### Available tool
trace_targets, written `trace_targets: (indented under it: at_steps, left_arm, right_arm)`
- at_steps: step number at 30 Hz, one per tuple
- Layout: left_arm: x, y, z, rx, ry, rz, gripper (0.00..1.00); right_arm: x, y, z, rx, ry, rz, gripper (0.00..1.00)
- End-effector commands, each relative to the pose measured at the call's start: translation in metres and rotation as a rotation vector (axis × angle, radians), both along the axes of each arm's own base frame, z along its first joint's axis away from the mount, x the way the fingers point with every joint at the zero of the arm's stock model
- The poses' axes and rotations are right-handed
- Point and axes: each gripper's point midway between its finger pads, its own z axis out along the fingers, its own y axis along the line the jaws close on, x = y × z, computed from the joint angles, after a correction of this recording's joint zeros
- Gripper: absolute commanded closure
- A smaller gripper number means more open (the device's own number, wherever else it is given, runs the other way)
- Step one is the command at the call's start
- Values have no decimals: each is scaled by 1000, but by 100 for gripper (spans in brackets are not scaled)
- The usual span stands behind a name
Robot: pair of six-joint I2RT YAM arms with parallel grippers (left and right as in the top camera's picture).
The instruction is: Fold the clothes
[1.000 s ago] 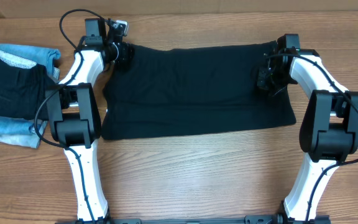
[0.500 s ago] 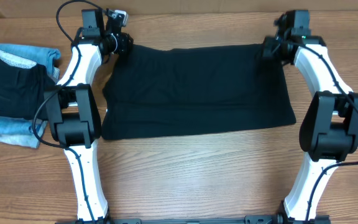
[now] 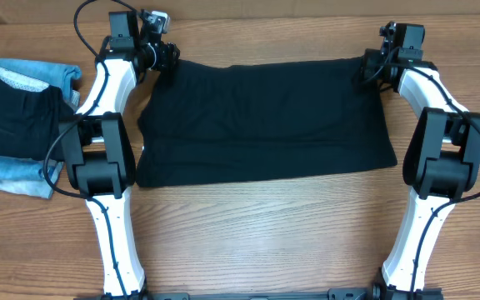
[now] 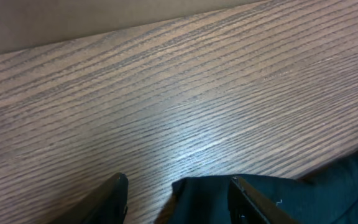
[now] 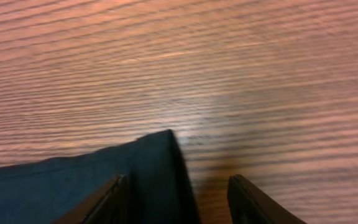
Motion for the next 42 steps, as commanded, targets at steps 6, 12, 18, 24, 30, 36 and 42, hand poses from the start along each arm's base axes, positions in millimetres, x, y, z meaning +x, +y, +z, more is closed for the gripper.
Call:
trace_targets:
  at_steps: [6, 12, 18, 24, 30, 36, 42]
  left_arm:
    - [9, 6, -13, 44, -14, 28, 46]
    - [11, 5, -44, 23, 15, 47, 46]
    - [10, 0, -42, -13, 17, 37, 46]
    - [9, -4, -41, -36, 23, 25, 45]
    - [8, -4, -42, -36, 29, 25, 46]
    - [9, -4, -40, -36, 24, 25, 55]
    - [11, -4, -34, -36, 12, 24, 74]
  right_arm:
    - [6, 14, -1, 33, -21, 69, 47]
    - [7, 17, -1, 33, -27, 74, 52]
    - [6, 18, -2, 34, -22, 76, 60]
    - [3, 18, -7, 35, -11, 76, 38]
    - [1, 19, -21, 36, -7, 76, 39]
    - [1, 19, -39, 40, 8, 75, 50]
    - [1, 19, -39, 39, 7, 75, 66]
